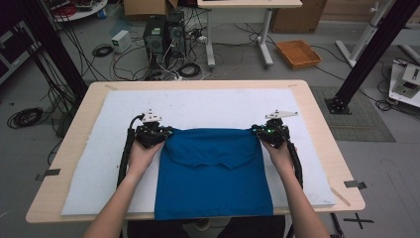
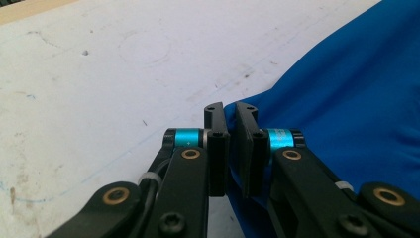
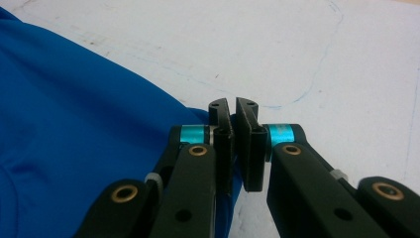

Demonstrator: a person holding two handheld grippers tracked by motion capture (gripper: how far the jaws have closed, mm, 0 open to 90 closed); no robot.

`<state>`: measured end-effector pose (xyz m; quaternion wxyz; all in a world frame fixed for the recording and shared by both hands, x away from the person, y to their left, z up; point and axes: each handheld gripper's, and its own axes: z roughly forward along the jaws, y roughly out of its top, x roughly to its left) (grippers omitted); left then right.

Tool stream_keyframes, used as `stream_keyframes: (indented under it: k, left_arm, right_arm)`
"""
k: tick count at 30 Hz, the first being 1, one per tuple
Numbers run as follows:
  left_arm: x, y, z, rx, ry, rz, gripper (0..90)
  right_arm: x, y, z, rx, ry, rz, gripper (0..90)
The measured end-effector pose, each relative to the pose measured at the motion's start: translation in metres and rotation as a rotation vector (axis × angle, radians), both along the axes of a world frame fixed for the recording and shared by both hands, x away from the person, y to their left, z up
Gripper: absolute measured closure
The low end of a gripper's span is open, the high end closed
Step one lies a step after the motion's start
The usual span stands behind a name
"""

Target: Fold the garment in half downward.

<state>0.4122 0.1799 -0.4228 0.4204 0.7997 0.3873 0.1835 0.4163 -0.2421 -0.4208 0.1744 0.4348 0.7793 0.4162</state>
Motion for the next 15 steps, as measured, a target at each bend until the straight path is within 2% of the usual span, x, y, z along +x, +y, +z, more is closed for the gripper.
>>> stream_keyframes:
  k: [3,5,10,13,15]
  left_arm:
    - [0.0042,-0.0033,0.0001,0.028,-0.003,0.001,84.0]
    - [0.0050,-0.0041,-0.0008,0.027,-0.015,0.002,84.0]
    - [0.0062,-0.0048,-0.0043,0.032,0.000,0.009,83.1]
    - [0.0049,-0.0044,-0.0020,0.042,-0.014,0.036,73.5]
    - [0.0037,-0.0014,0.0002,0.025,-0.015,0.064,66.5]
  right_arm:
    - [0.0039,0.0003,-0.0009,-0.001,-0.006,-0.005,86.3]
    - [0.0058,0.0005,-0.0027,-0.010,-0.006,-0.006,86.3]
    - [0.0071,0.0017,-0.0051,-0.015,0.001,-0.010,85.9]
    - [0.0066,0.0028,-0.0050,-0.030,-0.005,-0.013,80.2]
    - [0.0050,0.0020,-0.0033,-0.030,-0.013,-0.028,74.5]
